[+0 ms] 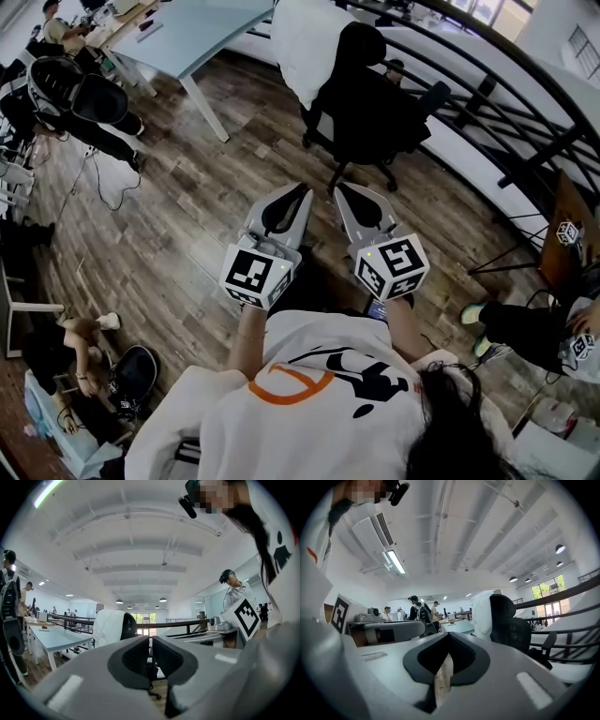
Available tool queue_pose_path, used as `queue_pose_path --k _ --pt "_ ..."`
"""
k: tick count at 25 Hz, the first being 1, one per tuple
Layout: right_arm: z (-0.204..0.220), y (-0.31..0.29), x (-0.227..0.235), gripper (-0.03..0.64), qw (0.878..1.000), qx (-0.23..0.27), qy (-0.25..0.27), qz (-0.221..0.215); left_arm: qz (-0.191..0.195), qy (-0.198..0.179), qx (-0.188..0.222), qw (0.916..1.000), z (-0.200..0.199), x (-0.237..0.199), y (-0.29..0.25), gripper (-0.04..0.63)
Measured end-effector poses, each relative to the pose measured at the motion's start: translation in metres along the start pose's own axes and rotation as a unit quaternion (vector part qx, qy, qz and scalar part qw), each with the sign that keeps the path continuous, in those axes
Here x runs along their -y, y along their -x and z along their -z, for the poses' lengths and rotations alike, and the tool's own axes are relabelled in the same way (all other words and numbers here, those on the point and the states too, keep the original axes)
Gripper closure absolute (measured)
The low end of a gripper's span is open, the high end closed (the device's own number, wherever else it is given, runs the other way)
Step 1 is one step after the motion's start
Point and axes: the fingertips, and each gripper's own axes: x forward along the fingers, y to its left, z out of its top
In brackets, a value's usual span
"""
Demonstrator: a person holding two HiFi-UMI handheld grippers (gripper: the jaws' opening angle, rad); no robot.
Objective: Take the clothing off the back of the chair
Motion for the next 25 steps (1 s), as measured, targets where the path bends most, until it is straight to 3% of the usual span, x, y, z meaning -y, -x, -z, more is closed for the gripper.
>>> queue_pose_path --k 12,25 --pt "-0.021 -0.127 0.039 0.611 1.000 -0.009 0.000 0.029 0.035 0.008 -0.002 0.9994 -0.009 -0.122 -0.068 0.535" --pt "-0.031 -0.197 0.060 0.611 0.997 -0.011 0.011 0.075 0.093 -0.001 -0.024 0.9954 0.001 -0.197 -0.118 0.356"
